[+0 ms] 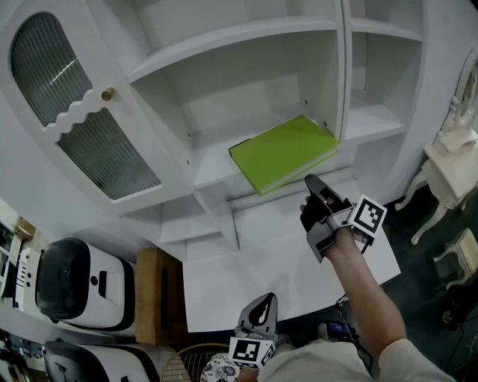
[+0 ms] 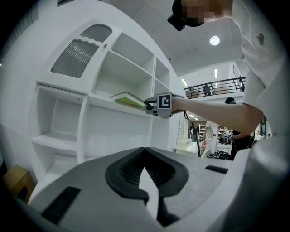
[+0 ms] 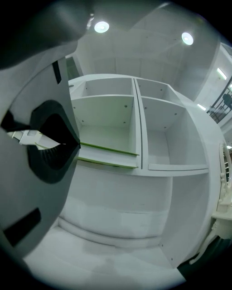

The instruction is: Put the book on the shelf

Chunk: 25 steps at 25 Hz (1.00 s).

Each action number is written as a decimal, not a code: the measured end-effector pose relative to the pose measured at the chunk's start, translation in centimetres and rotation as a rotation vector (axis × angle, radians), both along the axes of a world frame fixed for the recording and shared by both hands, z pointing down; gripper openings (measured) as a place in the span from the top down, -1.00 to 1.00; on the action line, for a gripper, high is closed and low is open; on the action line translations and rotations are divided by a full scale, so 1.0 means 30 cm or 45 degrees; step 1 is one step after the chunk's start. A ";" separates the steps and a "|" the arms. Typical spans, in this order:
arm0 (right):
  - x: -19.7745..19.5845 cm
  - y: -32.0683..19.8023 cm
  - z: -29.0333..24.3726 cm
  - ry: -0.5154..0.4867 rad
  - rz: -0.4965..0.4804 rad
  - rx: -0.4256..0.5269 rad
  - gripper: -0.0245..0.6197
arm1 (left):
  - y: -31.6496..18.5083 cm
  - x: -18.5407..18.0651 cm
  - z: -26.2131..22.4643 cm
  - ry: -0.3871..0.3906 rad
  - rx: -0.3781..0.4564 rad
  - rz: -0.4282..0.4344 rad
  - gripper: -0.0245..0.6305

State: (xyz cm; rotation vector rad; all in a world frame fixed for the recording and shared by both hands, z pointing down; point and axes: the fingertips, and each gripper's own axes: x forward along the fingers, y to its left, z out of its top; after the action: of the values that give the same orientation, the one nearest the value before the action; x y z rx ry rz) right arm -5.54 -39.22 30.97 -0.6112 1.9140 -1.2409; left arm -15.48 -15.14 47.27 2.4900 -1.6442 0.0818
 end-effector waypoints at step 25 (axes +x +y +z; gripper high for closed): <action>-0.183 -0.048 -0.032 1.146 0.086 0.481 0.87 | 0.024 -0.052 0.007 0.002 -0.010 -0.035 0.92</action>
State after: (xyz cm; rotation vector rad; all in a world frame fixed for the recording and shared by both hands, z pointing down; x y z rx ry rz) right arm -11.04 -40.65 30.01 -1.1327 2.7265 -0.5326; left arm -17.04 -14.41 47.49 2.4601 -1.6737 0.0826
